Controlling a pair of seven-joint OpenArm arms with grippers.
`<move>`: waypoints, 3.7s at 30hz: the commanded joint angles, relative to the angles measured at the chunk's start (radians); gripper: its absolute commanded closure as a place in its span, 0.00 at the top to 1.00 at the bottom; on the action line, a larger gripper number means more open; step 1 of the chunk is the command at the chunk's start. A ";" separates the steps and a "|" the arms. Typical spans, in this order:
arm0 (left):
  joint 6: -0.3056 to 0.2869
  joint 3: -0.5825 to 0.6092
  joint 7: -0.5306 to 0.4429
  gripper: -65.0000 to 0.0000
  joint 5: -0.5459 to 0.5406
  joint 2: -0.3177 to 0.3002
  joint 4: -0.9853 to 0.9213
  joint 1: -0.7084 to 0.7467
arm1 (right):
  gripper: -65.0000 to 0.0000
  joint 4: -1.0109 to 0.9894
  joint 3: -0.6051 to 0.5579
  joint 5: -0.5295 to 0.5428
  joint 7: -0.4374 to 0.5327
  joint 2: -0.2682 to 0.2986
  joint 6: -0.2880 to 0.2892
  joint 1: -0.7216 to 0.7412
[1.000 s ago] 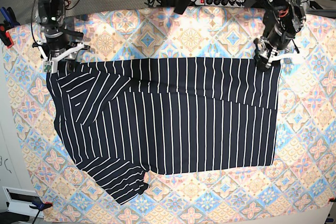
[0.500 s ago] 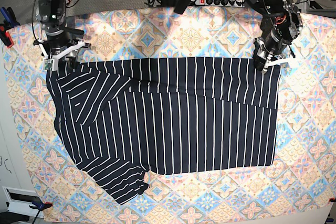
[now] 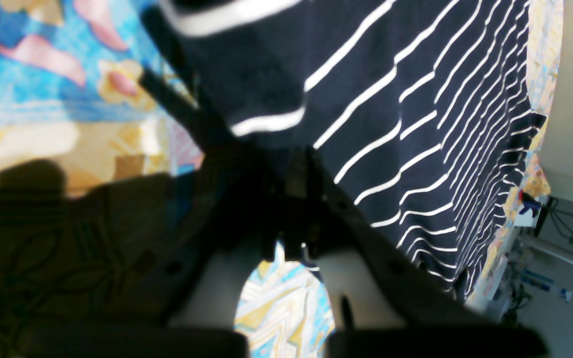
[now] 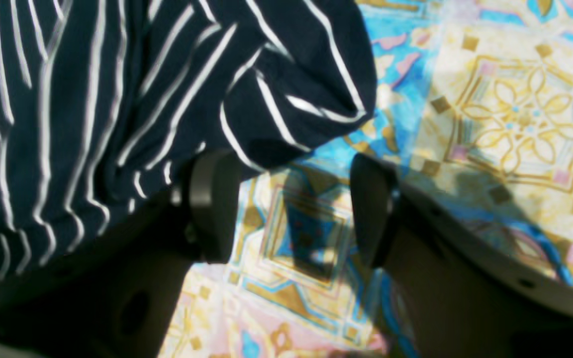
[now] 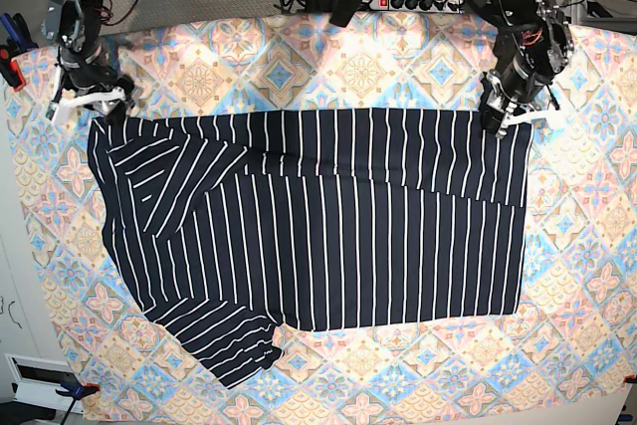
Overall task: Fold the T-shirt properly
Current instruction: 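Drag the shirt toward the robot with both grippers holding the shoulders, then release and move both grippers down the shirt's sides toward the hem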
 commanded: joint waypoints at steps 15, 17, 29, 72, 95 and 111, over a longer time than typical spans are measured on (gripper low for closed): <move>0.000 0.002 0.016 0.00 0.005 -0.004 0.008 0.000 | 0.55 -0.145 0.009 0.013 0.015 -0.004 0.007 0.107; 0.000 0.002 0.016 0.00 0.005 -0.004 0.008 0.000 | 0.55 -0.164 0.009 0.013 0.015 -0.004 0.007 0.117; 0.000 0.002 0.016 0.00 0.005 -0.004 0.008 0.000 | 0.55 -0.257 0.007 0.013 0.013 -0.006 0.075 0.196; 0.000 -0.001 0.016 0.00 0.004 -0.003 0.200 0.341 | 0.00 -0.020 0.154 0.008 0.016 -0.001 0.154 -0.183; 0.000 -0.004 0.018 0.02 -0.125 -0.003 0.261 0.423 | 0.20 -0.017 0.184 0.007 0.021 -0.003 0.154 -0.184; 0.002 -0.020 0.018 0.38 -0.125 0.001 0.461 0.480 | 0.34 -0.017 0.308 0.007 0.016 -0.004 0.154 -0.181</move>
